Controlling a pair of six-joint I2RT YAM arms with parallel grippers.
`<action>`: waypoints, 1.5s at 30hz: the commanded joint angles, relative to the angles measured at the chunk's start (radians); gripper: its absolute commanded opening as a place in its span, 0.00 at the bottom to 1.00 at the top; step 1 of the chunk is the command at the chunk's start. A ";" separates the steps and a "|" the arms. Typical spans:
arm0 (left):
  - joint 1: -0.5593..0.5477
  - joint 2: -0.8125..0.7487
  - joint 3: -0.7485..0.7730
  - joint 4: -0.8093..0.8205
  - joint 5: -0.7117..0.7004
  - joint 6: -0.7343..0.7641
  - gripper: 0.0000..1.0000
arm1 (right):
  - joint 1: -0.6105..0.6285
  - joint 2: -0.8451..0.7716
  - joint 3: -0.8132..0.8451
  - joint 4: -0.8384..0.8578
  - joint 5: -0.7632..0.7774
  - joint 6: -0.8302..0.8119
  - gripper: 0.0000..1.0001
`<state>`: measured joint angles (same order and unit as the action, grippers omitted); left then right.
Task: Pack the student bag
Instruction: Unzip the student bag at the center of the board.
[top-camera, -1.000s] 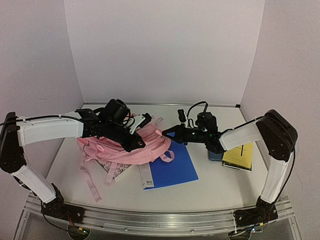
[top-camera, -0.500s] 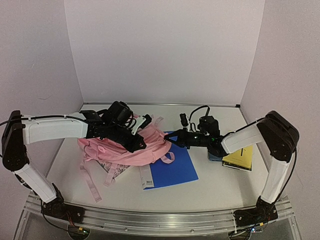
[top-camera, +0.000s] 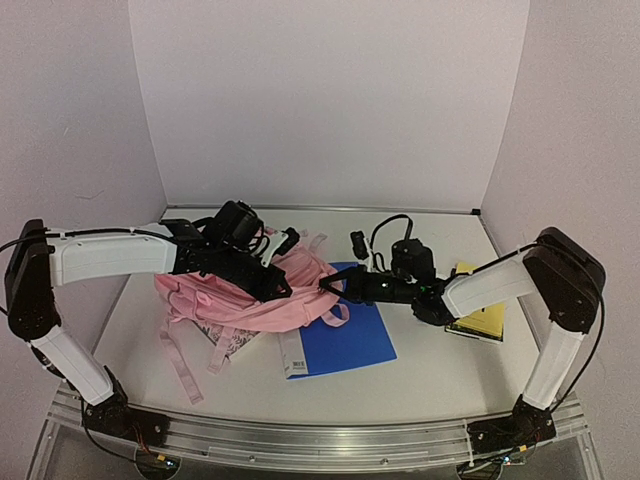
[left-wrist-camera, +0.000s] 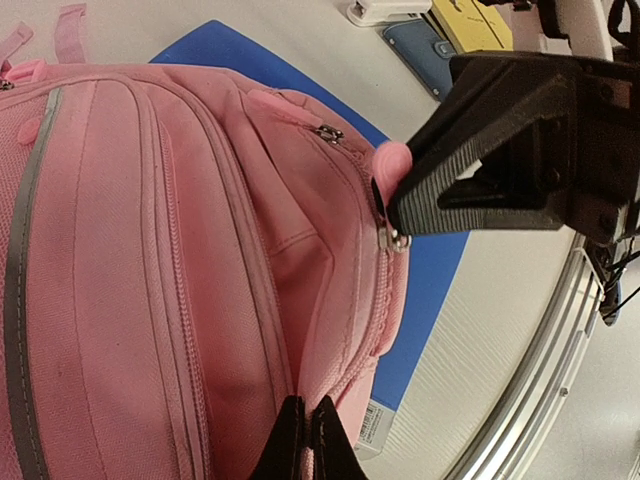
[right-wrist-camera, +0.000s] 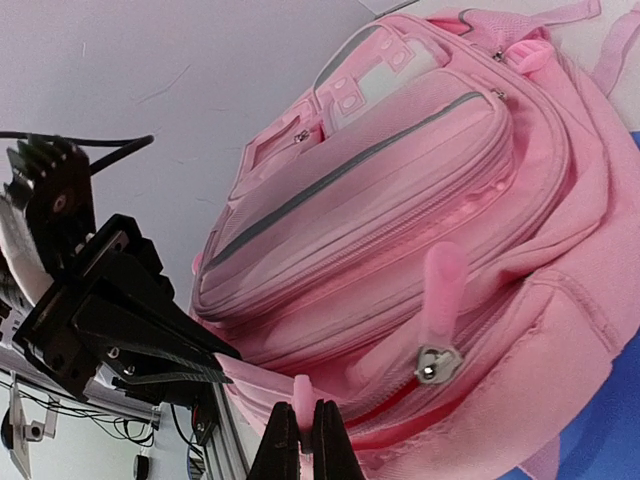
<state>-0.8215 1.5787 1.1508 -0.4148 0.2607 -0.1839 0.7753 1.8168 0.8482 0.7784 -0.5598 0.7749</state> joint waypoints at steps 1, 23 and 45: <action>0.044 -0.004 0.014 0.136 -0.012 -0.036 0.00 | 0.106 -0.036 0.027 0.039 0.019 -0.042 0.00; 0.119 0.015 0.028 0.246 0.290 -0.113 0.08 | 0.323 -0.176 -0.016 -0.027 0.610 -0.164 0.00; 0.090 -0.062 0.034 -0.085 0.272 0.133 0.60 | 0.275 -0.196 -0.023 -0.155 0.766 -0.076 0.00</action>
<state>-0.7082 1.5985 1.1817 -0.4174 0.6038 -0.1463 1.0807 1.6741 0.8169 0.5977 0.1544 0.6729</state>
